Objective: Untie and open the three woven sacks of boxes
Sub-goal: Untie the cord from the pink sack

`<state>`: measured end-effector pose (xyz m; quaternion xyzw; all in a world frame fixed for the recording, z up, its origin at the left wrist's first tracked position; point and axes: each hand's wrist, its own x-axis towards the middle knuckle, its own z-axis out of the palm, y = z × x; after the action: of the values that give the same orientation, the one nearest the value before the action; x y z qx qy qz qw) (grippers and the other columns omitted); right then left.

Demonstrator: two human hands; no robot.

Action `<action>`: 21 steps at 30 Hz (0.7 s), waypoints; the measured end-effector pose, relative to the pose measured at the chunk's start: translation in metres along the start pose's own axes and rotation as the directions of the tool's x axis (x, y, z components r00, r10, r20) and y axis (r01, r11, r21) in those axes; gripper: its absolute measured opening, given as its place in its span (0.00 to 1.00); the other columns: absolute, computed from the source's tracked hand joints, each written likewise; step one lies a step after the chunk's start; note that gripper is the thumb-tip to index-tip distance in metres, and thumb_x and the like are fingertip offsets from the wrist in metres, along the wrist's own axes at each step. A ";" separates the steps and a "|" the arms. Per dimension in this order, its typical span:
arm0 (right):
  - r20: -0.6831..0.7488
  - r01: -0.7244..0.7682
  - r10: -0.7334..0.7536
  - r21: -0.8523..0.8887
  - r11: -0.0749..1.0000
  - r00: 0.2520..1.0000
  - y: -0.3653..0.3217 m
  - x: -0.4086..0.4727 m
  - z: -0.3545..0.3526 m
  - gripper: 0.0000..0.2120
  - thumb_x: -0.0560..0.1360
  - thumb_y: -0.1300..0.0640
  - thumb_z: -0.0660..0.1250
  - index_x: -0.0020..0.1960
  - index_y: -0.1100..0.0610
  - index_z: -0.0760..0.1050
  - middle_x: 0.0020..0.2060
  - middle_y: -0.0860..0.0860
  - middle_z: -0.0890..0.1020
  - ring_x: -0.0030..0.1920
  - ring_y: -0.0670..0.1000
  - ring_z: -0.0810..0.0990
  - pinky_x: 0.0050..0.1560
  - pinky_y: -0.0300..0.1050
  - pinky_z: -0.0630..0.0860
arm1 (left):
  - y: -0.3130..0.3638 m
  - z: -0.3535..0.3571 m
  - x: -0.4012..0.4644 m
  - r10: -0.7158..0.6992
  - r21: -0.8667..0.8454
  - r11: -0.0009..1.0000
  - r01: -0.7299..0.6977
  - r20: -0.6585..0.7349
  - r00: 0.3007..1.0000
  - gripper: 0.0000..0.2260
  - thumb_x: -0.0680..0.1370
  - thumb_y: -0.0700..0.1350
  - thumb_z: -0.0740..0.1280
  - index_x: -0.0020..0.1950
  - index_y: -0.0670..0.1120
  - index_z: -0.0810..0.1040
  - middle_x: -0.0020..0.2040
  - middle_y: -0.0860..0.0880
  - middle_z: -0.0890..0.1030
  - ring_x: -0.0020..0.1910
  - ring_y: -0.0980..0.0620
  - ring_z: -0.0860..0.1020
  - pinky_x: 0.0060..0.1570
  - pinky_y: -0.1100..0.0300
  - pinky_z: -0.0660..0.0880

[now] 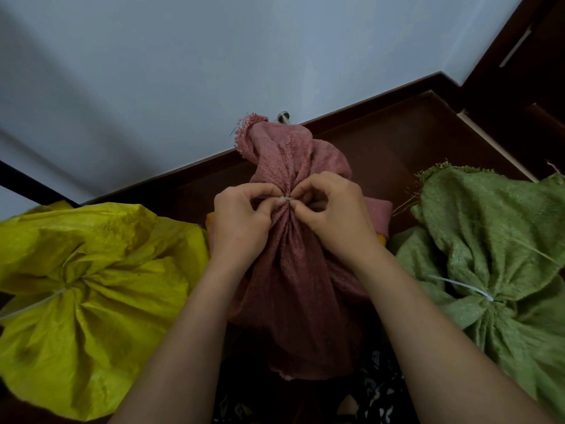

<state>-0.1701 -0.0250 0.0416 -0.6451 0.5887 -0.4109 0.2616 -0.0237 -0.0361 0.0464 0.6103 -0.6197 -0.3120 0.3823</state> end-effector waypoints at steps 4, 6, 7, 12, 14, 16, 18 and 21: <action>-0.038 0.110 -0.115 -0.119 0.987 0.993 0.002 0.001 0.006 0.02 0.71 0.61 0.73 0.43 0.58 0.81 0.40 0.48 0.76 0.38 0.46 0.77 0.38 0.45 0.79 | 0.003 0.001 0.001 0.010 0.008 1.000 -0.010 -0.015 1.000 0.03 0.71 0.39 0.73 0.41 0.47 0.85 0.39 0.55 0.84 0.43 0.57 0.82 0.51 0.56 0.79; -0.020 0.124 -0.129 -0.154 0.980 0.991 0.005 0.001 0.007 0.02 0.72 0.60 0.71 0.44 0.58 0.81 0.42 0.50 0.76 0.40 0.48 0.77 0.38 0.51 0.79 | 0.002 0.002 0.001 0.011 -0.005 1.000 -0.011 -0.002 1.000 0.05 0.70 0.38 0.74 0.41 0.48 0.85 0.39 0.54 0.84 0.42 0.58 0.82 0.50 0.57 0.79; -0.010 0.132 -0.136 -0.161 0.978 0.991 0.005 0.001 0.007 0.02 0.72 0.60 0.71 0.44 0.58 0.81 0.42 0.51 0.76 0.40 0.48 0.77 0.38 0.52 0.79 | 0.002 0.002 0.001 0.006 -0.006 1.000 -0.006 -0.001 1.000 0.07 0.70 0.37 0.74 0.40 0.50 0.84 0.39 0.54 0.84 0.41 0.58 0.82 0.49 0.57 0.80; 0.034 0.160 -0.156 -0.186 0.969 0.987 0.001 0.000 0.005 0.02 0.74 0.62 0.68 0.45 0.60 0.79 0.44 0.52 0.76 0.42 0.48 0.76 0.43 0.50 0.77 | 0.004 0.006 0.001 -0.017 0.003 1.000 0.017 -0.001 1.000 0.11 0.71 0.36 0.73 0.38 0.53 0.81 0.39 0.54 0.83 0.40 0.58 0.82 0.48 0.61 0.79; 0.036 0.150 -0.146 -0.192 0.970 0.989 -0.001 0.000 0.005 0.02 0.75 0.62 0.67 0.45 0.61 0.79 0.45 0.52 0.75 0.42 0.48 0.76 0.44 0.47 0.76 | 0.004 0.006 0.002 -0.009 0.003 1.000 0.009 -0.002 1.000 0.09 0.71 0.36 0.72 0.40 0.51 0.82 0.40 0.52 0.84 0.42 0.57 0.82 0.49 0.61 0.78; 0.026 0.136 -0.134 -0.187 0.973 0.991 0.000 0.001 0.005 0.02 0.75 0.63 0.66 0.45 0.60 0.78 0.45 0.52 0.76 0.43 0.48 0.75 0.44 0.43 0.75 | 0.005 0.005 0.002 -0.004 -0.005 1.000 0.004 -0.010 1.000 0.09 0.71 0.37 0.73 0.39 0.51 0.82 0.40 0.52 0.84 0.42 0.57 0.82 0.49 0.62 0.77; 0.008 0.132 -0.133 -0.185 0.974 0.991 0.002 0.001 0.005 0.02 0.75 0.64 0.67 0.44 0.60 0.78 0.44 0.52 0.76 0.42 0.47 0.74 0.44 0.37 0.71 | 0.006 0.005 0.002 -0.014 -0.036 0.999 0.014 -0.014 1.000 0.10 0.71 0.37 0.73 0.37 0.53 0.81 0.39 0.54 0.84 0.41 0.58 0.82 0.48 0.64 0.77; -0.025 0.113 -0.119 -0.177 0.978 0.993 0.003 0.002 0.003 0.03 0.73 0.66 0.67 0.43 0.60 0.78 0.42 0.52 0.78 0.42 0.45 0.73 0.45 0.27 0.67 | 0.009 0.004 0.002 -0.043 -0.070 0.997 0.042 -0.014 0.999 0.13 0.71 0.37 0.73 0.35 0.56 0.79 0.37 0.58 0.82 0.38 0.62 0.81 0.45 0.69 0.74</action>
<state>-0.1691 -0.0278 0.0379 -0.6915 0.5884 -0.3834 0.1692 -0.0314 -0.0381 0.0522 0.6118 -0.5924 -0.3369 0.4016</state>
